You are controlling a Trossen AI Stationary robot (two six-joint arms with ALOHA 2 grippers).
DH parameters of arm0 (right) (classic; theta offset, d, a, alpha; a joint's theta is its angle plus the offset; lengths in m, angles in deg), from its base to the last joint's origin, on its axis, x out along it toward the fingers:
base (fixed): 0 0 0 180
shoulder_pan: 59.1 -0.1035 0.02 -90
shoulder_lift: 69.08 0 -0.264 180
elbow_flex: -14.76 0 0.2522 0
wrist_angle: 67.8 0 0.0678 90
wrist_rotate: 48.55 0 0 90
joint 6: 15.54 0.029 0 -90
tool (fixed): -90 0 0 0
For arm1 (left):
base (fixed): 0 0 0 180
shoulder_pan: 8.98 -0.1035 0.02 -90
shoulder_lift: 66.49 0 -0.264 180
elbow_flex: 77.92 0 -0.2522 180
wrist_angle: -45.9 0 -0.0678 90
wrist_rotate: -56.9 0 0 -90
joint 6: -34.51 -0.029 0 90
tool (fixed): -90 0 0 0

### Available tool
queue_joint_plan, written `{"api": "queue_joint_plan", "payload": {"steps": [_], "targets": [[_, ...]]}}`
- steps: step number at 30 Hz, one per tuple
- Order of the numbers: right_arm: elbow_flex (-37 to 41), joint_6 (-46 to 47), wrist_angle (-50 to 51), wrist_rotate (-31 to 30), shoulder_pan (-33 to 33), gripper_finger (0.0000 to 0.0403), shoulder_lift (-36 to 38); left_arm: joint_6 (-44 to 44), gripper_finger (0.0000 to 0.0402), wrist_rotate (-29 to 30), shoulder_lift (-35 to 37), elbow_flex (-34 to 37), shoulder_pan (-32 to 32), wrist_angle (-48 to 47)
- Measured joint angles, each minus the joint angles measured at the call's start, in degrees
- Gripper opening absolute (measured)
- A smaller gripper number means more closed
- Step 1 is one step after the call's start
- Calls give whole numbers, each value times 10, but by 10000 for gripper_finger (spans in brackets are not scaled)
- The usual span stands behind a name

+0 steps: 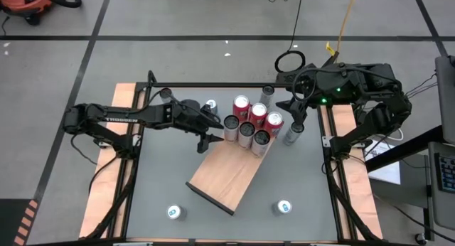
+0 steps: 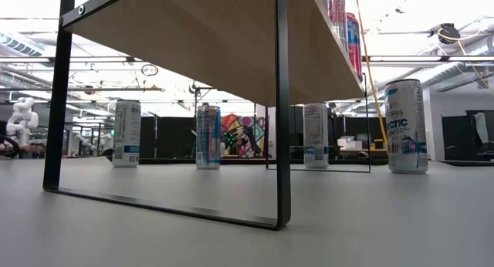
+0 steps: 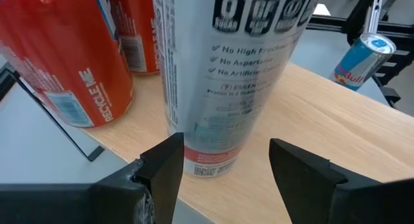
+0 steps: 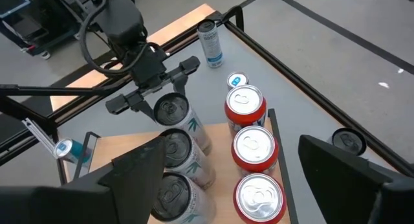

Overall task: Place canned beverage on shelf
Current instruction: Put the white pink soda can on the shelf aligned with the other white pink soda cans

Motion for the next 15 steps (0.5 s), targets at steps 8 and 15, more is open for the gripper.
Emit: {"api": "queue_joint_plan", "payload": {"steps": [8, 15], "targets": [[0, 5, 0, 0, 0, 325, 0, -1, 227, 7, 2, 0, -7, -13], [0, 15, 0, 1, 0, 325, 0, -79, 227, -2, 36, -38, -66, -103]]}}
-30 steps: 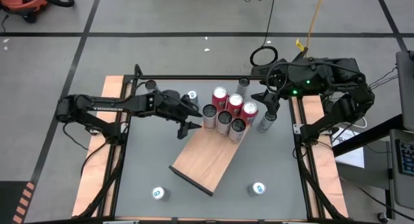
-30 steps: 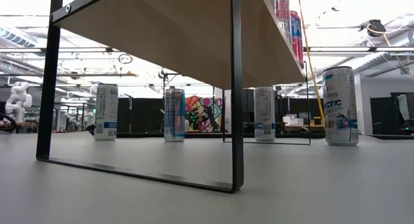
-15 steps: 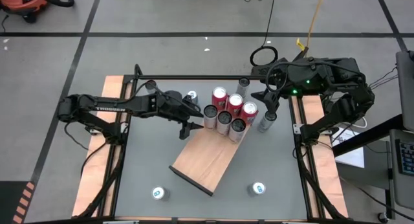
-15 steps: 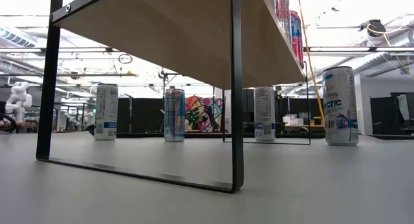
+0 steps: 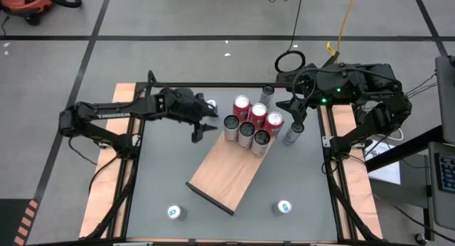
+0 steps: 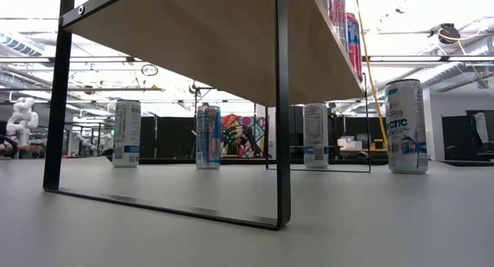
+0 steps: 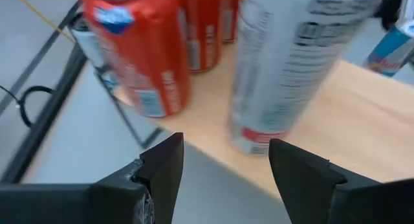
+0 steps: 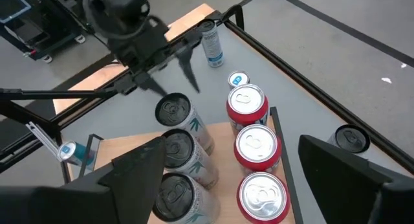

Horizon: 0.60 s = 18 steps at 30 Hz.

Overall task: Place canned beverage on shelf
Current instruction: Put the white pink soda can on the shelf aligned with the other white pink soda cans, then put the white blue soda can on the shelf

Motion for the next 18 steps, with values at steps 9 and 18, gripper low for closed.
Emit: {"api": "queue_joint_plan", "payload": {"steps": [9, 18], "targets": [[0, 0, 0, -1, 0, 325, 0, -68, 190, -54, -12, -22, -101, -5], [0, 14, 0, -17, 0, 325, 0, -48, 184, 76, -10, -22, -104, -2]]}}
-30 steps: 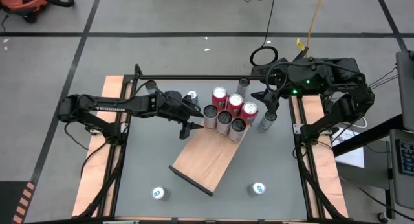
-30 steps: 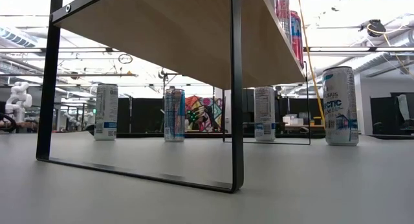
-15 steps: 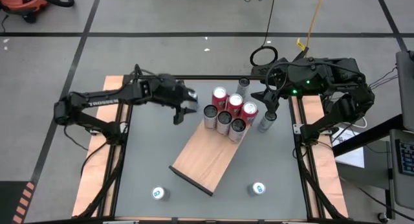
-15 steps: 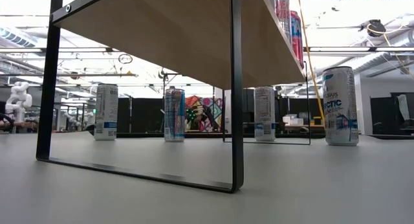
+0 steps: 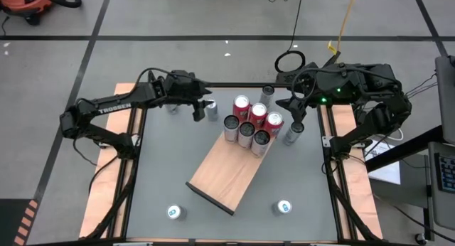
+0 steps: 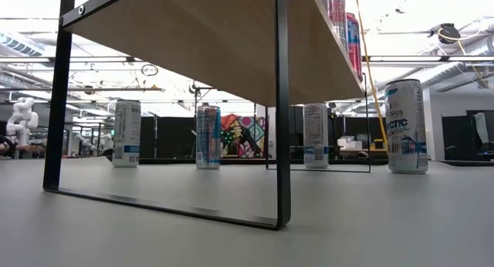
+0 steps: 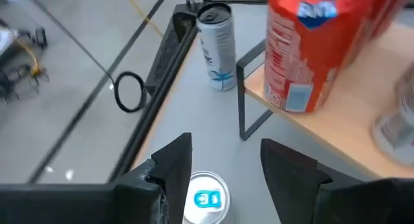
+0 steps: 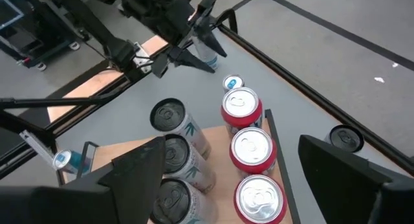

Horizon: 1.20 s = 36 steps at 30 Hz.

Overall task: Place canned beverage on shelf
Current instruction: Put the white blue soda can on the shelf

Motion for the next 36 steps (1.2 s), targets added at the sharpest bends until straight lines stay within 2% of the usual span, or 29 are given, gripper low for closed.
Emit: {"api": "queue_joint_plan", "payload": {"steps": [3, 5, 8, 12, 16, 27, 36], "targets": [[0, 4, 0, -1, 0, 325, 0, 22, 184, -25, 0, 0, 3, 20], [0, 4, 0, -1, 0, 325, 0, 9, 184, -53, 0, 0, 3, 48], [0, 3, 0, -1, 0, 325, -1, -20, 184, -65, -3, 0, 0, 71], [0, 2, 0, -1, 0, 325, -3, -37, 184, -79, -17, 0, -14, 73], [0, 2, 0, -14, 0, 325, -3, -41, 184, -118, -44, 0, -23, 74], [0, 2, 0, -16, 0, 325, -3, -63, 184, -130, -85, 0, -13, 105], [0, 2, 0, -31, 0, 325, -3, -63, 184, -131, -87, 0, -5, 148]]}}
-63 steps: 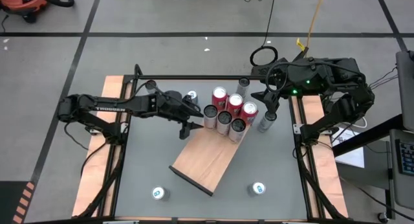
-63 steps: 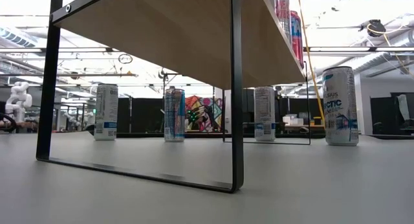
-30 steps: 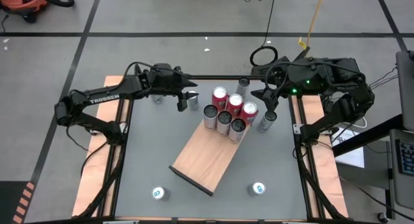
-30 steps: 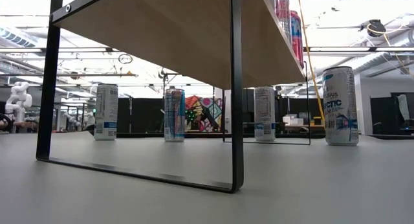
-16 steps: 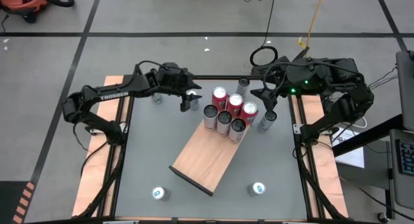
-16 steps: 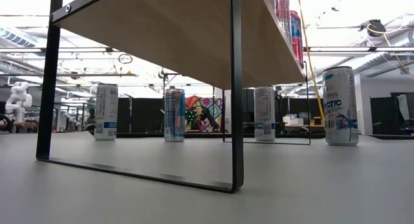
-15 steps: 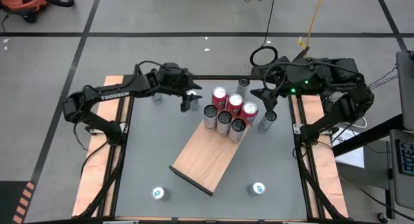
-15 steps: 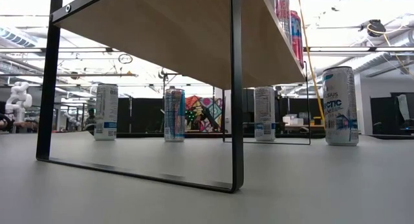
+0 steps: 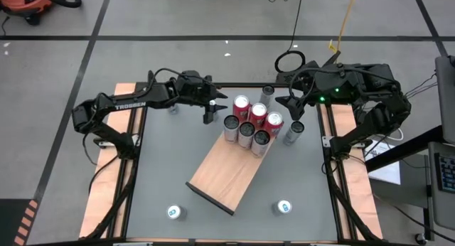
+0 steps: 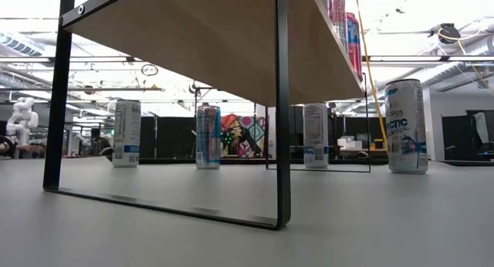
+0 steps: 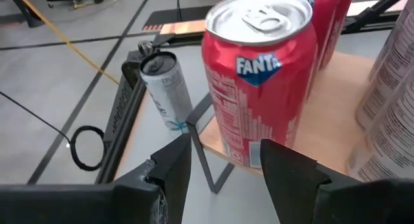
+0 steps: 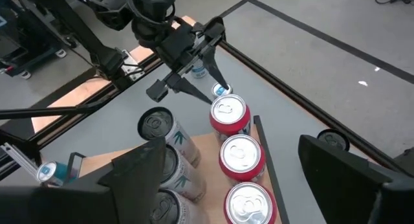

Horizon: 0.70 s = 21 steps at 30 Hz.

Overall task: Place canned beverage on shelf
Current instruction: Put the white blue soda can on the shelf

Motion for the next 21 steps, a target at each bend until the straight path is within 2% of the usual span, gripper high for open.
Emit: {"api": "queue_joint_plan", "payload": {"steps": [7, 21], "targets": [[0, 0, 0, 0, 0, 325, 0, 5, 184, 0, -28, 1, 3, 30], [0, 0, 0, 0, 0, 325, 0, 15, 184, -3, -30, 0, 10, 45]]}}
